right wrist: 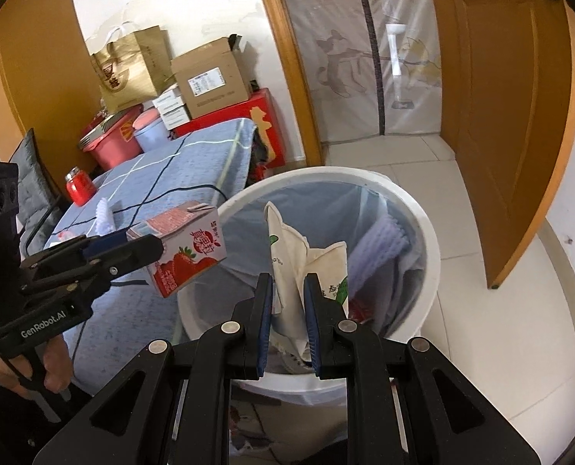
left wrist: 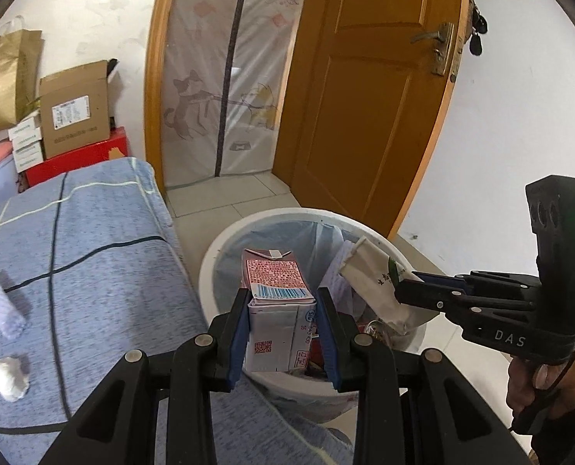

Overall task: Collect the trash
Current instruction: 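Carry carton and tissue packet to the wastebasket and open both tools to drop them, then move both open tools back toward the crumpled tissues and plastic cup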

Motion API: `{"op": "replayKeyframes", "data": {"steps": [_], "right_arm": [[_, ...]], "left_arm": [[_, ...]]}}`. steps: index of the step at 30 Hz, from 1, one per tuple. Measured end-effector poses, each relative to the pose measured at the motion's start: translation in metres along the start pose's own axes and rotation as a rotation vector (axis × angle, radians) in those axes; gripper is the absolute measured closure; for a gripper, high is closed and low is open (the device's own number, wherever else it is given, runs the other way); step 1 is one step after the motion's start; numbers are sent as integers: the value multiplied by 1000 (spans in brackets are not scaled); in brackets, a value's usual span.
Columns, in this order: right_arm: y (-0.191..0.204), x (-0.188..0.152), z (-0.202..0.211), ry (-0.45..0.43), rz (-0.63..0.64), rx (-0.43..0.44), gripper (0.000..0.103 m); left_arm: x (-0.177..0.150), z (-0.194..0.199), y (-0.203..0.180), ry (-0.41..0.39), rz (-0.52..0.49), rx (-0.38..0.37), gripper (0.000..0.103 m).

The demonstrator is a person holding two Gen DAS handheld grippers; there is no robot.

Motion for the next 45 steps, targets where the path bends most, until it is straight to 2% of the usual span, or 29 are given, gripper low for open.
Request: {"op": "replayKeyframes", "data": {"steps": [12, 13, 15, 16, 26, 45], "right_arm": [[-14, 0, -10, 9, -24, -22, 86], [-14, 2, -9, 3, -27, -26, 85], [-15, 4, -6, -9, -29, -33, 80], [-15, 6, -4, -16, -31, -31, 77], [3, 14, 11, -59, -10, -4, 77], [76, 5, 29, -77, 80, 96, 77]], "left_arm": [[-11, -27, -4, 42, 9, -40, 69], [-11, -26, -4, 39, 6, -41, 69], [-10, -26, -4, 30, 7, -44, 61], [-9, -24, -5, 24, 12, -51, 60], [0, 0, -1, -11, 55, -60, 60], [-9, 68, 39, -49, 91, 82, 60]]}}
Point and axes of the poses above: each gripper's, at about its wrist camera, not at the fingertips, and z roughly against the way its jaws point, y to its left, x to its top, the point moved 9 cm from there along -z, roughly the way its jaws point, and after that the axes turned 13 degrees about -y, right-handed, at the moved point
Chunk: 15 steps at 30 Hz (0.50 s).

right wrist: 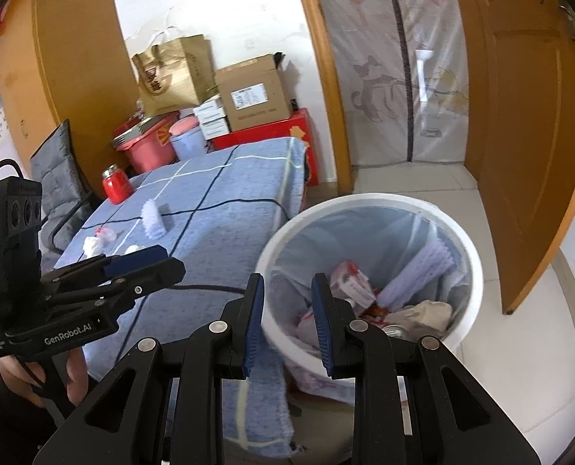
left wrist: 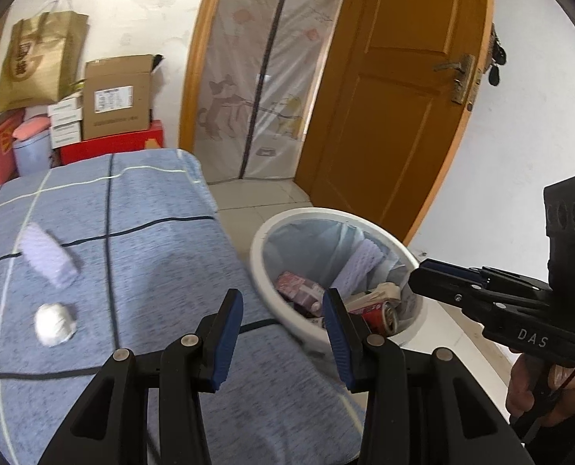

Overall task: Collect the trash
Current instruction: 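Move both open tools back toward the crumpled tissues and plastic cup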

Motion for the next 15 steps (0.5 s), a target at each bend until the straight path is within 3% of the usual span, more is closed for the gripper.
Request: {"op": "replayKeyframes", "data": {"steps": [15], "right_arm": [[40, -6, -2, -2, 51, 72, 77]], "left_arm": [[-8, 41, 35, -33, 17, 117, 60]]}}
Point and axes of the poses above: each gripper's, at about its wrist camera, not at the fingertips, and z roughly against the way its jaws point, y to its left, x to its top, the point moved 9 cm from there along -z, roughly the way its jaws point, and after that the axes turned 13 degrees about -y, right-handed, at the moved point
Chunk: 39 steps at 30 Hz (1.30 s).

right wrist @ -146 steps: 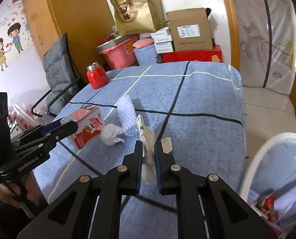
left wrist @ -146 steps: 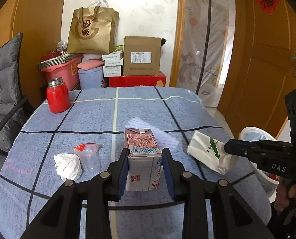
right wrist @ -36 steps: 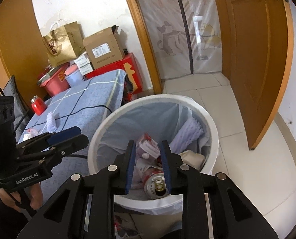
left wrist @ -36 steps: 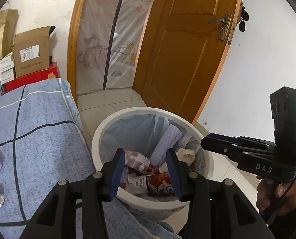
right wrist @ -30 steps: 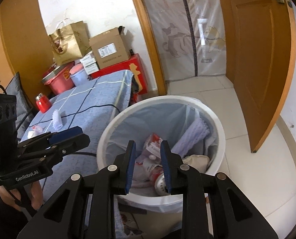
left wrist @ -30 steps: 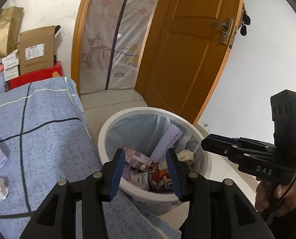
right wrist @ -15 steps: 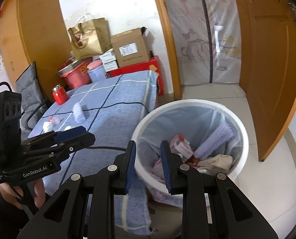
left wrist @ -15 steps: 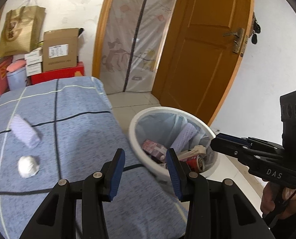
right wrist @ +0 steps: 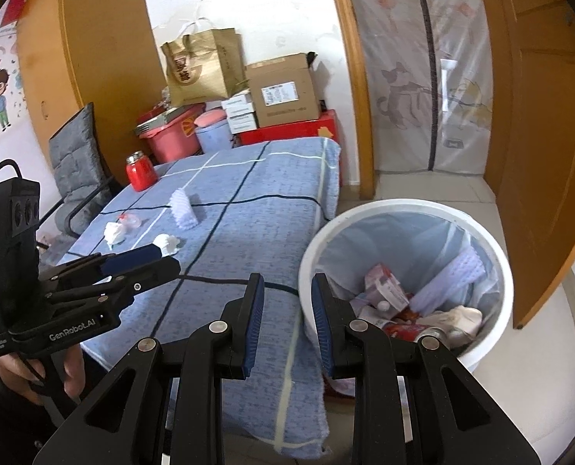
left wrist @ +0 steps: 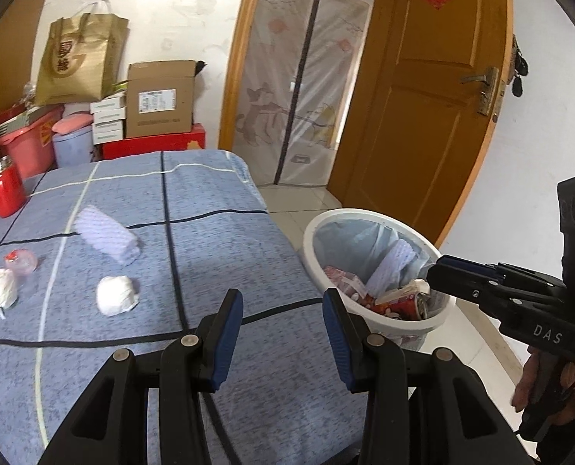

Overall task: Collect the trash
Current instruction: 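Move both open tools back toward the crumpled tissues and plastic cup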

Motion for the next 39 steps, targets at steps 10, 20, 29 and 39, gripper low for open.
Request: {"op": "replayKeyframes", "data": {"steps": [10, 20, 29, 39], "right_arm": [[16, -5, -10, 18, 4, 38, 68], [40, -15, -24, 65, 12, 97, 65], [59, -20, -37, 93, 36, 141, 65], [90, -21, -63, 120, 68, 198, 65]], "left_arm": [[-5, 20, 26, -24, 14, 76, 60], [-12, 35, 63, -22, 50, 157, 60], [-18, 42, 88, -20, 68, 214, 57], [-16, 52, 121, -35, 104, 261, 55]]}}
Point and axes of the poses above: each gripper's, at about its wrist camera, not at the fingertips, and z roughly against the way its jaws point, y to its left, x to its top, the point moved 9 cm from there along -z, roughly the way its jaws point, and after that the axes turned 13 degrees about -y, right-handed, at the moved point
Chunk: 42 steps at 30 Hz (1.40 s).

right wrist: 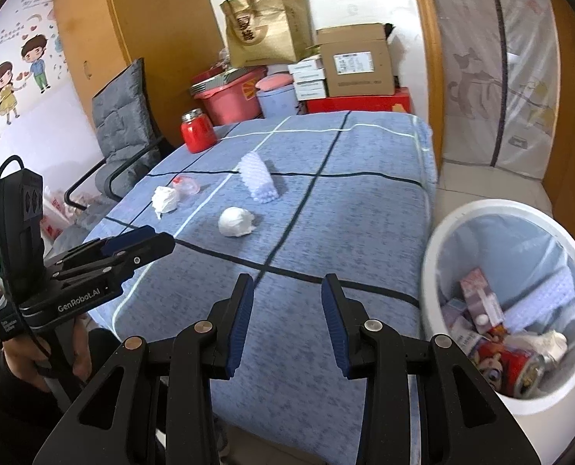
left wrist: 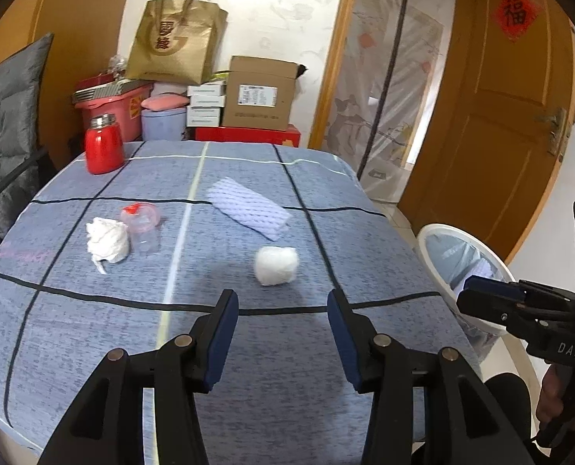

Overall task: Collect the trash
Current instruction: 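Move both open tools back toward the crumpled tissues and plastic cup, then close the right tool on the crumpled white tissue while the left tool grasps the red-lidded plastic cup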

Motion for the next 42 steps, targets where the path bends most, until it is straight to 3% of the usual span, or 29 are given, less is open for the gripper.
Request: {"op": "replayKeyframes", "data": {"steps": [15, 17, 37, 42], "right_arm": [[30, 7, -52, 39, 23, 69, 65], [33, 8, -58, 39, 24, 71, 61], [51, 8, -137, 96, 51, 87, 60], [47, 4, -147, 124, 4, 96, 60]], "left_arm": [[20, -10, 83, -28, 46, 151, 55], [23, -12, 93, -33, 53, 170, 55], [31, -71, 121, 5, 123, 147, 55], [29, -83, 125, 21, 137, 150, 55]]}}
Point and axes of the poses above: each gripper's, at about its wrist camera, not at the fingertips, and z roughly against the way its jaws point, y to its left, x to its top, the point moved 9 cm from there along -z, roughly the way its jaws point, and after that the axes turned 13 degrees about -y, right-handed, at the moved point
